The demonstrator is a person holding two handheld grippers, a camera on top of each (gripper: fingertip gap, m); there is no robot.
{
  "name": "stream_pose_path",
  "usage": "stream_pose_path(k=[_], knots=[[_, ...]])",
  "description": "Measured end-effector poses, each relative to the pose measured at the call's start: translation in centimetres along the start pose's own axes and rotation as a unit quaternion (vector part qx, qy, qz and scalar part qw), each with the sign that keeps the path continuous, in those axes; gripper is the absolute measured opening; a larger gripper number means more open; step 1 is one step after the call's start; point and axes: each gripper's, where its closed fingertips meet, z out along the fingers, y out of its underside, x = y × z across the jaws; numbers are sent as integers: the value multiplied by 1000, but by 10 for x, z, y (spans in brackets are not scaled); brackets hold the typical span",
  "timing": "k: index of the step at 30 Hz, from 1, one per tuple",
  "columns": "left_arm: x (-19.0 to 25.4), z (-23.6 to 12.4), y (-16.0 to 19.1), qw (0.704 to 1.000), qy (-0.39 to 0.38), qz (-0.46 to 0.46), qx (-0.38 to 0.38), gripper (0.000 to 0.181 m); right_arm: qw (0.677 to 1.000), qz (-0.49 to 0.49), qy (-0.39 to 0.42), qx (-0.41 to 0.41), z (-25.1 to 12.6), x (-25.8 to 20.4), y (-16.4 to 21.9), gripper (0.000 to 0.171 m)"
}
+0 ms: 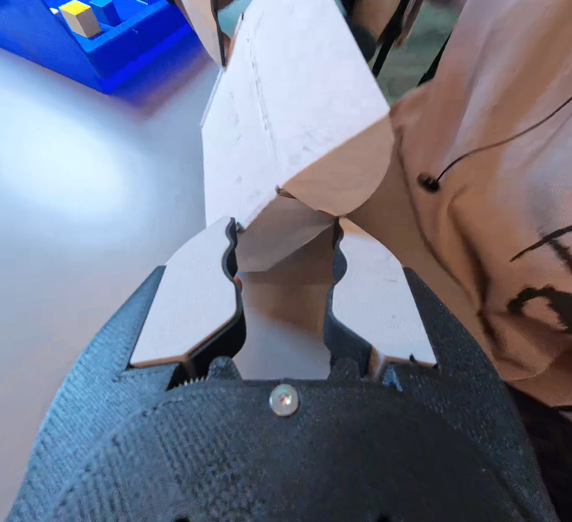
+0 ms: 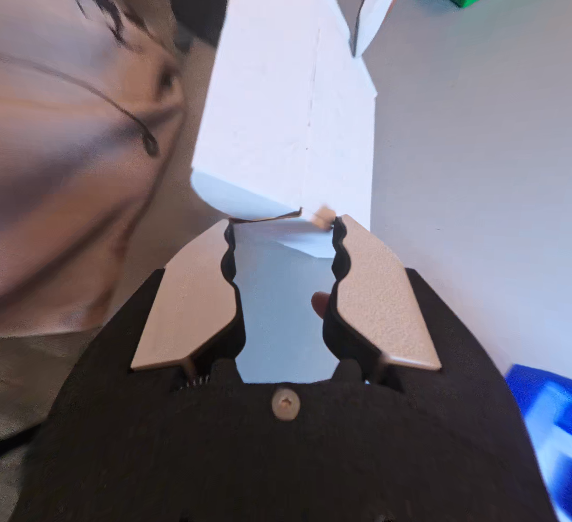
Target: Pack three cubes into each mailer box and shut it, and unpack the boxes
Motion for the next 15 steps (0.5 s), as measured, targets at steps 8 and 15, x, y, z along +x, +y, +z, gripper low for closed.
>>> stream_pose_path(k=[8, 15], knots=[[-9, -14, -4, 988, 33, -78, 128, 57, 985, 92, -43, 137, -5, 13, -5, 56], [-18, -51, -38, 978, 13, -49, 204, 51, 984, 60, -31, 163, -22, 18, -19, 54]])
